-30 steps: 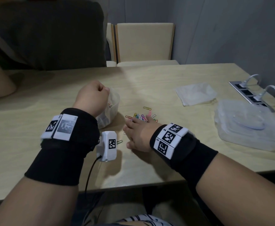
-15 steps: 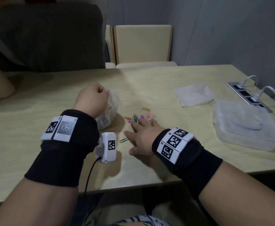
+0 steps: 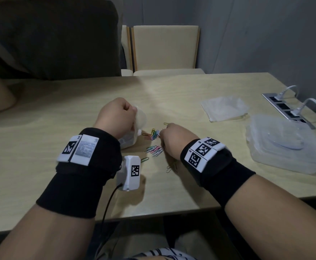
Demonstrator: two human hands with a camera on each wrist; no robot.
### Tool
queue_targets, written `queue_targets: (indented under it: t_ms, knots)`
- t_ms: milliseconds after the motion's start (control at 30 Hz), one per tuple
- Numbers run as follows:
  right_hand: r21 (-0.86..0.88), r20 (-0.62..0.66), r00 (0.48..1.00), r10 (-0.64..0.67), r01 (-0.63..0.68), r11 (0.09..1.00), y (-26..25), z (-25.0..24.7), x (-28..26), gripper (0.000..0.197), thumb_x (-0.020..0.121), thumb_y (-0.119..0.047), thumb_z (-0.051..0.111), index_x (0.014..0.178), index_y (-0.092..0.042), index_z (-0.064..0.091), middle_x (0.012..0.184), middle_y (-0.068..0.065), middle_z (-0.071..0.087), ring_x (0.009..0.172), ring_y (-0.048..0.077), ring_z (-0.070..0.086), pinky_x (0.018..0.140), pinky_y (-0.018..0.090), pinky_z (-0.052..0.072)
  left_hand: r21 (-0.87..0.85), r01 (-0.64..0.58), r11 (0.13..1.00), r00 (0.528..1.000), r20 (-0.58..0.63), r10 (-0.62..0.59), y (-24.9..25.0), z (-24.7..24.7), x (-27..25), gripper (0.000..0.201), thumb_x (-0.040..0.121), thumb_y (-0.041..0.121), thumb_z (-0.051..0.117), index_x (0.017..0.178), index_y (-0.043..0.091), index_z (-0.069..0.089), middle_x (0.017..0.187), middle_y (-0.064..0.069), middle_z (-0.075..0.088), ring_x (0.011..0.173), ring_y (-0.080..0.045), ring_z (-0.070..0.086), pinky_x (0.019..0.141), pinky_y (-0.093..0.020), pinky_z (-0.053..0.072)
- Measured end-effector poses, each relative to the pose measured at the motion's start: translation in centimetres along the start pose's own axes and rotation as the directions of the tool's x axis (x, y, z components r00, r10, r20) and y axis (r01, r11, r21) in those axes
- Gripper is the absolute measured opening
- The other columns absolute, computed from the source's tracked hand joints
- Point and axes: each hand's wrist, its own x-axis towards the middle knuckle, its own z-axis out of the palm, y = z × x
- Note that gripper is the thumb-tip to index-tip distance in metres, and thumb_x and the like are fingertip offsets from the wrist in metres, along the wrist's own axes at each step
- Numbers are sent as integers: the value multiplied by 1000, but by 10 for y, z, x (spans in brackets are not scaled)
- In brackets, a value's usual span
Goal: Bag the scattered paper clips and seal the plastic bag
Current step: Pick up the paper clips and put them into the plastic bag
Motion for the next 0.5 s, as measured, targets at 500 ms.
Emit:
queue_targets:
  t_ms: [500]
  knots:
    - [538, -77, 938, 338, -247, 806, 20, -39, 13, 15, 86, -8, 64, 84, -19, 75, 90, 1, 71, 89, 21, 67, 83, 28, 54, -43, 24, 999, 1000, 21, -24, -2, 11, 7, 22, 95, 21, 57, 73, 15, 59, 63, 2, 63, 60, -18, 61, 73, -35, 56]
